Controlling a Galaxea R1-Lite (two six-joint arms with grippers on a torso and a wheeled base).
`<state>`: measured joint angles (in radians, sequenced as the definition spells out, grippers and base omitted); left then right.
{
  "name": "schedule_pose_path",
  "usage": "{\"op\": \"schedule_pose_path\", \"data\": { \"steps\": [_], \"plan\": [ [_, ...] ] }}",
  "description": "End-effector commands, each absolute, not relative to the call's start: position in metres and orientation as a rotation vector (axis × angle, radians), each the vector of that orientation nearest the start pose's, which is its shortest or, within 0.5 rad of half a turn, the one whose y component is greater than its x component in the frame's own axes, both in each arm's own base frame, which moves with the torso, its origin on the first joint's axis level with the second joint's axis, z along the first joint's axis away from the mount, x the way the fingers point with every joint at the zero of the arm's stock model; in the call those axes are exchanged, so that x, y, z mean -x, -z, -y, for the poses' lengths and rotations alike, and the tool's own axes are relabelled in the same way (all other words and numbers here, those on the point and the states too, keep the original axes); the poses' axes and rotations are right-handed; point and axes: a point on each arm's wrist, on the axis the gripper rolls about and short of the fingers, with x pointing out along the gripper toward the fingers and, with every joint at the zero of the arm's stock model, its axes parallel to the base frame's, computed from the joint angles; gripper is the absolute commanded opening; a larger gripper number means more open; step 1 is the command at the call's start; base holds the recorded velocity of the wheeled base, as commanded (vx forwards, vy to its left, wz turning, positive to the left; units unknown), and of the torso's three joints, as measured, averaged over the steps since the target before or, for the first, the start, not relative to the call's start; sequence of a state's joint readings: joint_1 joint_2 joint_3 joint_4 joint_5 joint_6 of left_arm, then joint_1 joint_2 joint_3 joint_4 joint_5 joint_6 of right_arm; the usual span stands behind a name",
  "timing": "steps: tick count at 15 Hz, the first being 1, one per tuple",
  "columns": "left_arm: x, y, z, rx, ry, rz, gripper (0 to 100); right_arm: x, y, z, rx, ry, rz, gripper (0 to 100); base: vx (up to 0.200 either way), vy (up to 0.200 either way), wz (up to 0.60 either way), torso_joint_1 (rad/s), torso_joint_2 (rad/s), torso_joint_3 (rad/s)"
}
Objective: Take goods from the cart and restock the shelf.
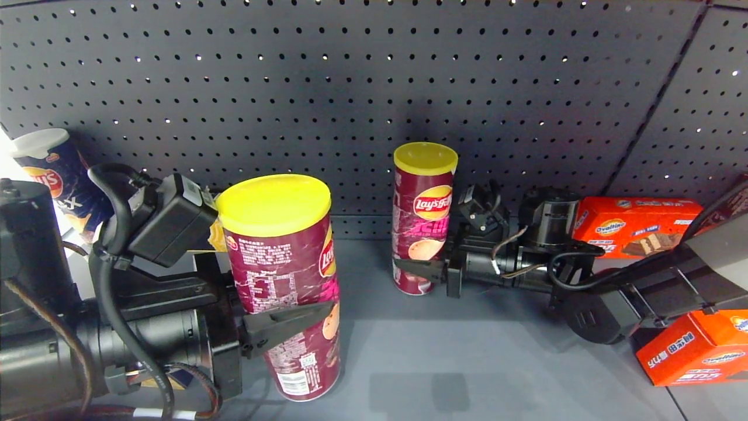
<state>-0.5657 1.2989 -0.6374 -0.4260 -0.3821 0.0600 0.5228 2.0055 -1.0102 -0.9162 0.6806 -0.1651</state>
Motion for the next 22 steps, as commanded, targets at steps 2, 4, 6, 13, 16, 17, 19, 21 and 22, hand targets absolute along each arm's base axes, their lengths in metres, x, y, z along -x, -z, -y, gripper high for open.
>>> {"op": "schedule_pose_path", "data": {
  "steps": [2,4,6,13,16,17,19,21,22],
  "plan": [
    [-0.166,-0.217,0.115,-0.078,0.951,-0.216,0,-0.316,-0.167,-0.206,0.142,-1.196,0.034,0,0.0,0.0,0.0,0.0,0.0,0.0],
    [-0.166,-0.217,0.115,-0.078,0.951,-0.216,0,-0.304,-0.171,-0.208,0.144,-1.183,0.033,0,0.0,0.0,0.0,0.0,0.0,0.0],
    [-0.166,-0.218,0.115,-0.077,0.951,-0.214,0,-0.292,-0.177,-0.209,0.147,-1.16,0.038,0,0.0,0.0,0.0,0.0,0.0,0.0],
    [-0.166,-0.218,0.115,-0.086,0.949,-0.21,0,-0.232,-0.183,-0.201,0.142,-1.129,0.076,0,0.0,0.0,0.0,0.0,0.0,0.0],
    [-0.166,-0.221,0.115,-0.083,0.942,-0.199,0,-0.207,-0.178,-0.185,0.143,-1.105,0.067,0,0.0,0.0,0.0,0.0,0.0,0.0],
    [-0.165,-0.221,0.115,-0.084,0.942,-0.198,0,-0.204,-0.178,-0.184,0.141,-1.09,0.063,0,0.0,0.0,0.0,0.0,0.0,0.0],
    [-0.165,-0.221,0.115,-0.094,0.932,-0.195,0,-0.186,-0.178,-0.179,0.109,-1.061,0.053,0,0.0,0.0,0.0,0.0,0.0,0.0],
    [-0.165,-0.221,0.117,-0.112,0.937,-0.186,0,-0.171,-0.172,-0.177,0.087,-1.041,0.052,0,0.0,0.0,0.0,0.0,0.0,0.0],
    [-0.164,-0.22,0.117,-0.113,0.939,-0.189,0,-0.167,-0.168,-0.178,0.077,-1.033,0.049,0,0.0,0.0,0.0,0.0,0.0,0.0]
  ]
}}
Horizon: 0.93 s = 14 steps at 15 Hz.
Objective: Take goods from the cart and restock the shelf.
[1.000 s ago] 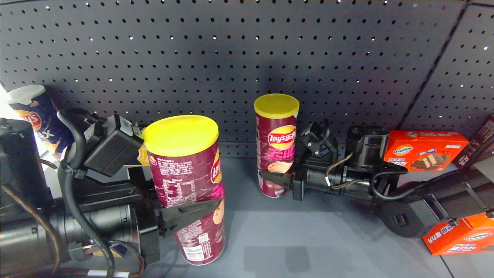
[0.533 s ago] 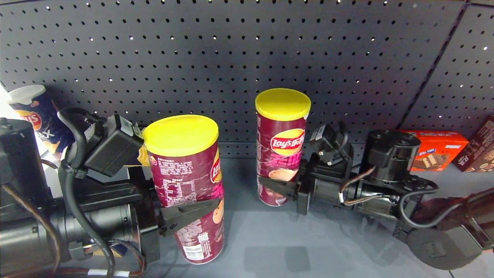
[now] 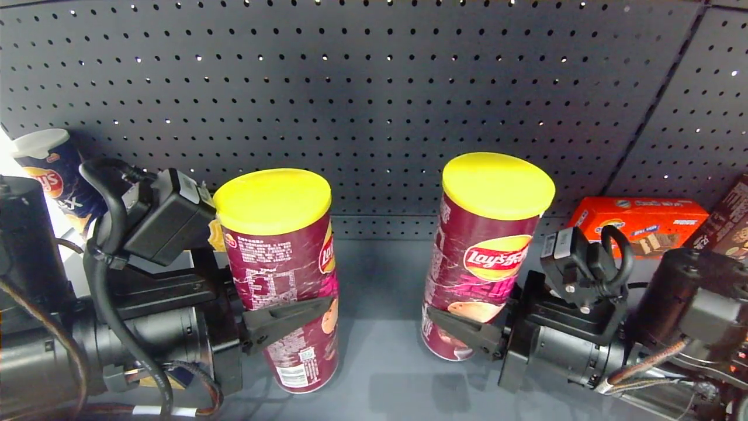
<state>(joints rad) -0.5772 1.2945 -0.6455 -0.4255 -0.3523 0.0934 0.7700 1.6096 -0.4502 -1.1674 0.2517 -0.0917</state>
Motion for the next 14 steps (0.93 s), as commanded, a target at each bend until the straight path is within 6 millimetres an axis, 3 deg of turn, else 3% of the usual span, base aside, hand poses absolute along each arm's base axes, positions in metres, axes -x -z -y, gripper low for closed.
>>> {"op": "schedule_pose_path", "data": {
  "steps": [1,5,14],
  "plan": [
    [-0.164,-0.22,0.119,-0.115,0.944,-0.19,0,-0.164,-0.164,-0.18,0.057,-1.032,0.043,0,0.0,0.0,0.0,0.0,0.0,0.0],
    [-0.167,-0.218,0.121,-0.115,0.939,-0.2,0,-0.158,-0.144,-0.189,0.054,-1.031,0.023,0,0.0,0.0,0.0,0.0,0.0,0.0],
    [-0.167,-0.217,0.12,-0.116,0.927,-0.207,0,-0.167,-0.12,-0.198,0.069,-1.023,-0.018,0,0.0,0.0,0.0,0.0,0.0,0.0]
  ]
}}
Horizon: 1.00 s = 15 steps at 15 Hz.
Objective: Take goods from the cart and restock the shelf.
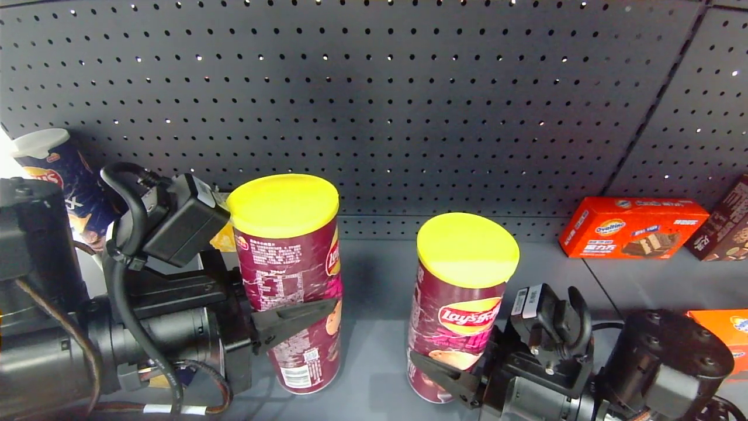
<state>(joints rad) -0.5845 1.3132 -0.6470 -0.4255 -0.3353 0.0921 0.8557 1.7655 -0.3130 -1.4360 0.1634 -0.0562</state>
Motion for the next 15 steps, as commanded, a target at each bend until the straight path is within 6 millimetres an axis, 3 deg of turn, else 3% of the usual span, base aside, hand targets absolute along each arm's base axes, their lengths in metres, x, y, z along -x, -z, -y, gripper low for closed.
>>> {"op": "schedule_pose_path", "data": {
  "steps": [1,6,7,11,15],
  "plan": [
    [-0.168,-0.217,0.12,-0.116,0.927,-0.205,0,-0.167,-0.118,-0.199,0.069,-1.02,-0.019,0,0.0,0.0,0.0,0.0,0.0,0.0],
    [-0.167,-0.217,0.12,-0.116,0.927,-0.207,0,-0.165,-0.11,-0.198,0.076,-1.024,-0.033,0,0.0,0.0,0.0,0.0,0.0,0.0],
    [-0.167,-0.217,0.12,-0.116,0.927,-0.207,0,-0.164,-0.111,-0.198,0.074,-1.026,-0.024,100,0.0,0.0,0.0,0.0,0.0,0.0],
    [-0.167,-0.216,0.12,-0.117,0.93,-0.212,0,-0.154,-0.119,-0.185,0.066,-1.023,0.013,100,0.0,0.0,0.0,0.0,0.0,0.0],
    [-0.167,-0.215,0.12,-0.117,0.93,-0.212,0,-0.125,-0.137,-0.151,0.043,-1.029,0.075,100,0.0,0.0,0.0,0.0,0.0,0.0]
  ]
}}
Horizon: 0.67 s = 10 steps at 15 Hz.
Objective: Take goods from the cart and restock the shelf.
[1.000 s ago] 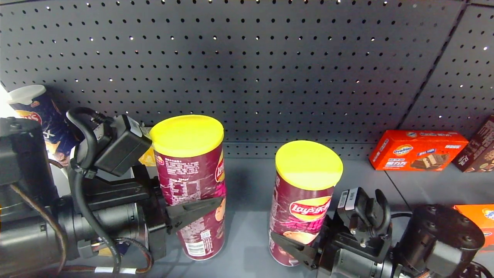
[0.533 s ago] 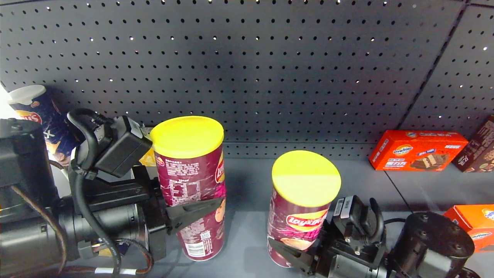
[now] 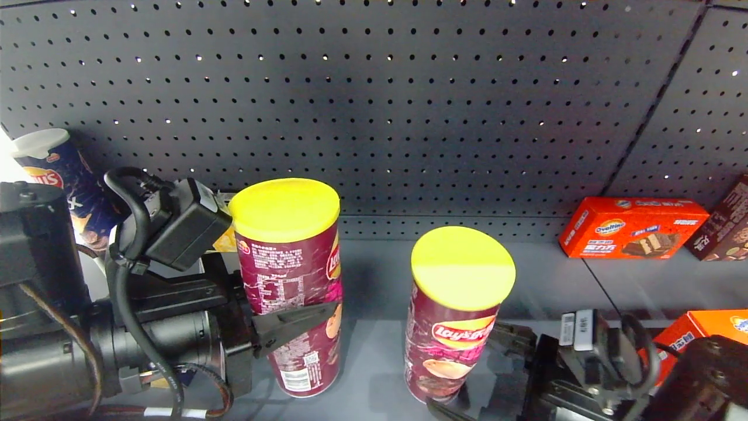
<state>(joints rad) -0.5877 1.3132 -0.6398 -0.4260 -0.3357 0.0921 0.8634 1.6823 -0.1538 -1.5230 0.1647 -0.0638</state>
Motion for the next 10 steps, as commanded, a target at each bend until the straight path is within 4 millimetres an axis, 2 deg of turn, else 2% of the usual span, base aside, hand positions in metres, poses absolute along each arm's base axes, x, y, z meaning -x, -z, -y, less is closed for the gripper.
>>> {"op": "schedule_pose_path", "data": {
  "steps": [1,5,10],
  "plan": [
    [-0.167,-0.216,0.12,-0.117,0.931,-0.21,0,-0.108,-0.141,-0.132,0.036,-1.029,0.1,100,0.0,0.0,0.0,0.0,0.0,0.0],
    [-0.167,-0.215,0.121,-0.118,0.933,-0.216,0,-0.079,-0.158,-0.097,0.012,-1.01,0.164,100,0.0,0.0,0.0,0.0,0.0,0.0],
    [-0.17,-0.211,0.123,-0.122,0.935,-0.234,0,-0.052,-0.154,-0.059,0.037,-0.838,0.082,100,0.0,0.0,0.0,0.0,0.0,0.0]
  ]
}}
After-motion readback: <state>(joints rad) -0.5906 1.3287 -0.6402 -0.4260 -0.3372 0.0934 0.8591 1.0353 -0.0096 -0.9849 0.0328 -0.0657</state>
